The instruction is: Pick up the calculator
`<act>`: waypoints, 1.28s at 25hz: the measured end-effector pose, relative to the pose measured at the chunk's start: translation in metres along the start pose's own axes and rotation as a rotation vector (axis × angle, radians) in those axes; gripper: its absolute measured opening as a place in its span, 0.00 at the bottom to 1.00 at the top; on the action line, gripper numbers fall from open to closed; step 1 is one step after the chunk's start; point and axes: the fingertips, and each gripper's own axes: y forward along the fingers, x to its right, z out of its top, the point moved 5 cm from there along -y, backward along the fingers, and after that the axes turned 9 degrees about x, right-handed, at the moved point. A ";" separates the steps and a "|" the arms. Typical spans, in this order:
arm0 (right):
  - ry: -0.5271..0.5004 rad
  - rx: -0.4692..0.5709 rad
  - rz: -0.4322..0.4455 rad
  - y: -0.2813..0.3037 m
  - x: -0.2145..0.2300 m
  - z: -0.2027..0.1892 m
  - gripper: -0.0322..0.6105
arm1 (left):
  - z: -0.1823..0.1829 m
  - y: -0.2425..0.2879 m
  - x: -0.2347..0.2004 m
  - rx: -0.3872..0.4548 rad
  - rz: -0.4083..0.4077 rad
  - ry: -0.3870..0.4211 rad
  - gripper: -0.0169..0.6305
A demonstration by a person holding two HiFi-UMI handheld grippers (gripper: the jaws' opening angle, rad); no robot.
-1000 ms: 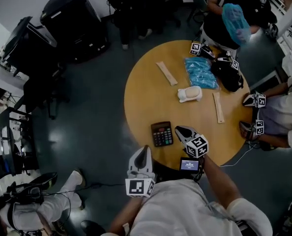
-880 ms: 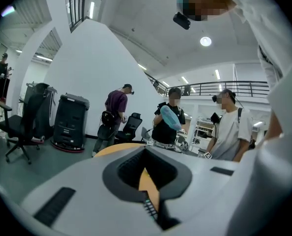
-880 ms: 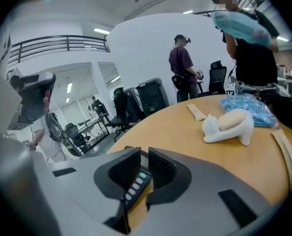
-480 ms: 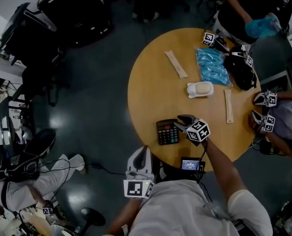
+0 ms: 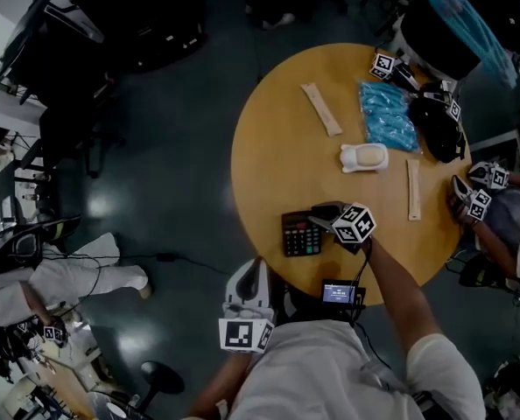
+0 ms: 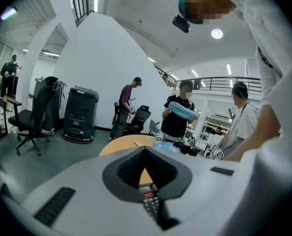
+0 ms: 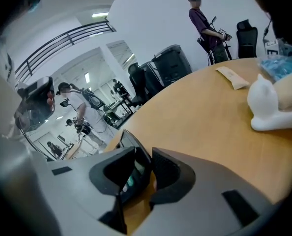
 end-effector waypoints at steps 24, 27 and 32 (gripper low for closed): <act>-0.227 0.163 -0.503 -0.094 -0.123 0.033 0.13 | 0.011 -0.001 0.015 0.043 -0.097 0.050 0.03; -0.259 0.256 -0.656 -0.120 -0.146 0.055 0.13 | 0.021 0.006 0.022 0.057 -0.126 0.088 0.03; -0.279 0.407 -0.830 -0.150 -0.177 0.075 0.13 | 0.025 0.016 0.034 0.062 -0.160 0.097 0.03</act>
